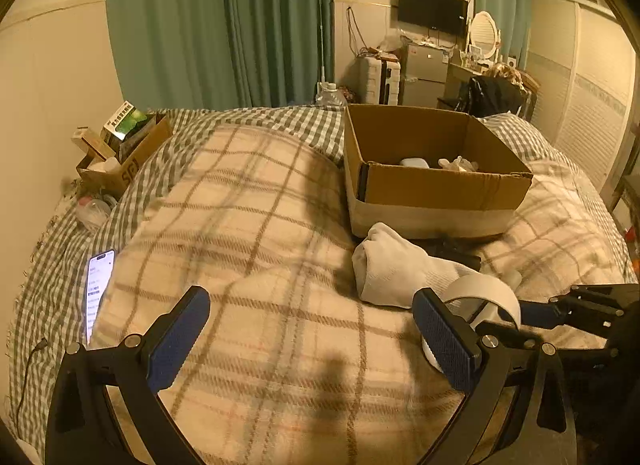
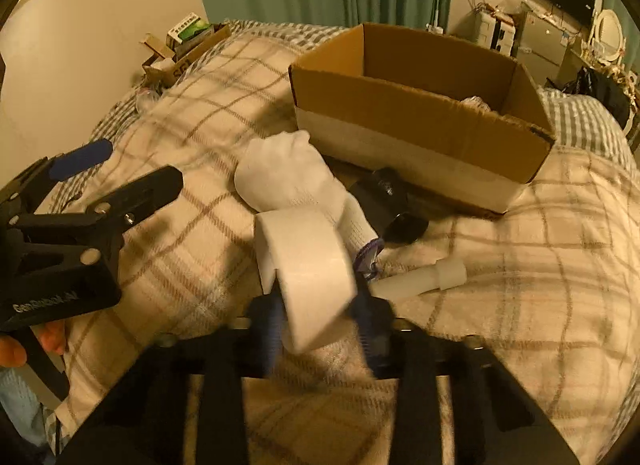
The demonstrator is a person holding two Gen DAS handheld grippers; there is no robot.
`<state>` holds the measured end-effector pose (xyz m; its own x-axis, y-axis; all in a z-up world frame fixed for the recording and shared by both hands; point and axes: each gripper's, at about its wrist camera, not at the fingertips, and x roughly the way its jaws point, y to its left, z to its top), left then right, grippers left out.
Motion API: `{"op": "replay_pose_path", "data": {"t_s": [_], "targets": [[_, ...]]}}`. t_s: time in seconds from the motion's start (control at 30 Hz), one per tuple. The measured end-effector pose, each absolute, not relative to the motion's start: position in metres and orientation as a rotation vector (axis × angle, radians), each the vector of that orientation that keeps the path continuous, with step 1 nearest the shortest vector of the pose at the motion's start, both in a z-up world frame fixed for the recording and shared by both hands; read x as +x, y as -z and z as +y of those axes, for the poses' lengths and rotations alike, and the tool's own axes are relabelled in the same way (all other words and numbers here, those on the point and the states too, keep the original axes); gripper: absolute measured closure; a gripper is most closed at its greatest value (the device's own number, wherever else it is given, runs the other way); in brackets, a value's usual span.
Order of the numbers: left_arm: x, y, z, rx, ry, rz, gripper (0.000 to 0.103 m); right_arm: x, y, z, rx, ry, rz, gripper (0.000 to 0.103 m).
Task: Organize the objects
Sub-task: 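Grasp the white ring band with the right tool while the left tool grasps the white sock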
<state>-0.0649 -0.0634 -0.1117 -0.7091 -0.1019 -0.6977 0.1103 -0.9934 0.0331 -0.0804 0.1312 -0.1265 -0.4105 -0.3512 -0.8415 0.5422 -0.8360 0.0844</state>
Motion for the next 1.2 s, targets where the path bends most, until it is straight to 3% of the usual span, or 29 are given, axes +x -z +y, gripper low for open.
{"op": "replay_pose_path", "data": {"t_s": [0.47, 0.6, 0.9, 0.97, 1.03, 1.17, 1.2], "targets": [[-0.078, 0.108, -0.037, 1.220, 2.851, -0.005, 0.000, -0.075, 0.044, 0.188, 1.075, 2.519, 0.231, 0.078], [-0.102, 0.113, -0.029, 1.254, 2.849, -0.035, 0.000, -0.088, 0.038, 0.200, 1.061, 2.561, 0.250, 0.088], [-0.143, 0.145, -0.022, 1.405, 2.827, -0.025, 0.001, -0.114, 0.061, 0.212, 1.108, 2.542, 0.221, 0.091], [-0.151, 0.154, -0.019, 1.459, 2.824, -0.027, 0.008, -0.117, 0.066, 0.214, 1.116, 2.541, 0.218, 0.091], [-0.155, 0.164, -0.014, 1.523, 2.832, -0.018, 0.025, -0.121, 0.071, 0.214, 1.129, 2.531, 0.211, 0.091], [-0.151, 0.166, -0.011, 1.521, 2.843, -0.033, 0.036, -0.122, 0.077, 0.215, 1.143, 2.529, 0.203, 0.092], [-0.149, 0.164, -0.010, 1.508, 2.848, -0.035, 0.044, -0.121, 0.077, 0.215, 1.144, 2.529, 0.204, 0.092]]}}
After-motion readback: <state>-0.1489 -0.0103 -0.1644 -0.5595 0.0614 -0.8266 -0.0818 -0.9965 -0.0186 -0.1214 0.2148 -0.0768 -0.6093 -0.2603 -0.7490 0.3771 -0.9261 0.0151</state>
